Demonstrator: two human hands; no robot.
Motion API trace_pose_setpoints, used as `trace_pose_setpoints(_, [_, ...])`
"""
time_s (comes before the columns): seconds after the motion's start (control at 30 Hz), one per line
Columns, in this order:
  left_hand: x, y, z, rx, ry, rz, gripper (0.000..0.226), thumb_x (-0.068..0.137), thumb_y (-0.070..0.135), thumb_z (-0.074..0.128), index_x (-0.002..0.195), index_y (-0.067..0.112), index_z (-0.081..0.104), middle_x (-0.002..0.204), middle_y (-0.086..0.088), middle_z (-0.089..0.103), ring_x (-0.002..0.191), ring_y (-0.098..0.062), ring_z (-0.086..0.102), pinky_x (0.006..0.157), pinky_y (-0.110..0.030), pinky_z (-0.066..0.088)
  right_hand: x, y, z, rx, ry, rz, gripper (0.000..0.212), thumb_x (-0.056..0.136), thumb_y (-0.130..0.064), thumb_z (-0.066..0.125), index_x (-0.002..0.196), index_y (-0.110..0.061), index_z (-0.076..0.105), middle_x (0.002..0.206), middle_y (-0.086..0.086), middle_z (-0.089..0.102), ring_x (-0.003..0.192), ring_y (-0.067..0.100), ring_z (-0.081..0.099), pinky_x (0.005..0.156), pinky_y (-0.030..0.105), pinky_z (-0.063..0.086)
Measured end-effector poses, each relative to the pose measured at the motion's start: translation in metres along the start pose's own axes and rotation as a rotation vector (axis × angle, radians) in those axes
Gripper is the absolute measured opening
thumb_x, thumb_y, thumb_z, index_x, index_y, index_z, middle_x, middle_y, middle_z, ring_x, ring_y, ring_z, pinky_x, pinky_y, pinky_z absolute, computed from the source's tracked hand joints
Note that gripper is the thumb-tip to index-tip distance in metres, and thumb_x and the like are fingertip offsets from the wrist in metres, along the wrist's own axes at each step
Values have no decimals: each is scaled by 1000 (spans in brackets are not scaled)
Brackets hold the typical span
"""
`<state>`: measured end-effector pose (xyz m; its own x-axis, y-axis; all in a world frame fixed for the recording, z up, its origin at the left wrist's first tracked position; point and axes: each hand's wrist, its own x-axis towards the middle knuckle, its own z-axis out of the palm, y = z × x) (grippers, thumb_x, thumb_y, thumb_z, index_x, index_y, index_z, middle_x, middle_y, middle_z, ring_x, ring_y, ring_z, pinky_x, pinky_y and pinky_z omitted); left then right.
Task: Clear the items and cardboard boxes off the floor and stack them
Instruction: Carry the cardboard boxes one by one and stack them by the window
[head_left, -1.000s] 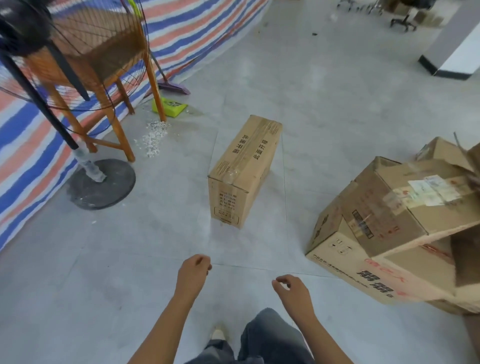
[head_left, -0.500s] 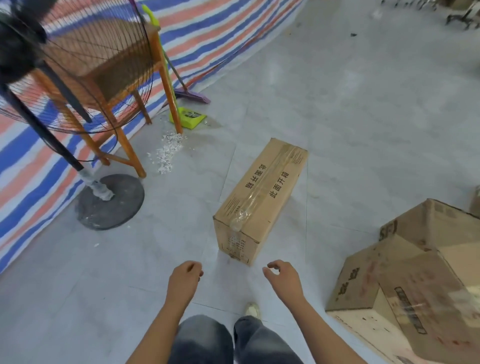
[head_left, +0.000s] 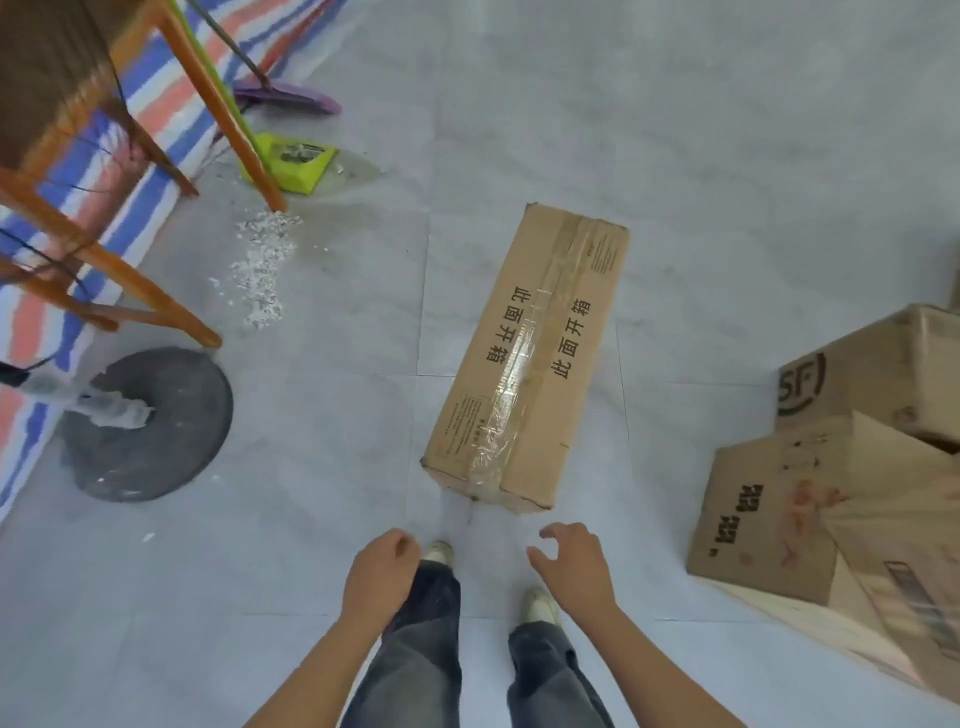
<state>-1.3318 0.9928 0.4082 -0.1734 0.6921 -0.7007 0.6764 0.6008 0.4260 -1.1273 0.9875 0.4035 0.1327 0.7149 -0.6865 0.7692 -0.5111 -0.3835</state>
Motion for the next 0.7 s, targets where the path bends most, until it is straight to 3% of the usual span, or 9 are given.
trace_pose_setpoints(0.1, [52,7,-7,139,-42,60,29,100,20,37,119,10,56,123,-6,58,106,-19,54,89,-25,40,36,-20,18,-25,21,35,43,94,-34,47,134,-19,44,138,4,41,127,19,38,103,28,34])
trace_pose_setpoints(0.17, [80,10,-7,207,-56,111,36,99,21,40,132,11,48,136,-6,49,122,-21,48,98,-28,38,57,-30,31,-63,35,33,45,94,-34,47,137,-20,40,140,3,39,128,20,36,103,30,34])
trace_pose_setpoints(0.43, [150,11,22,670,-34,461,51,97,24,41,144,17,23,153,-2,19,136,-22,25,102,-28,36,111,-33,69,-287,121,91,56,94,-34,48,142,-23,23,150,9,17,136,27,20,108,36,28])
trace_pose_setpoints(0.6, [175,3,39,637,-37,481,62,94,24,48,146,13,17,153,-10,15,136,-27,24,103,-30,37,135,-19,71,-348,189,139,64,91,-40,51,144,-24,17,150,13,9,137,31,14,107,40,27])
trace_pose_setpoints(0.7, [191,0,43,444,-54,420,66,89,22,56,144,12,21,144,-8,31,127,-25,36,97,-34,44,149,-10,72,-262,197,163,82,84,-50,58,147,-26,13,153,13,3,140,32,8,110,44,24])
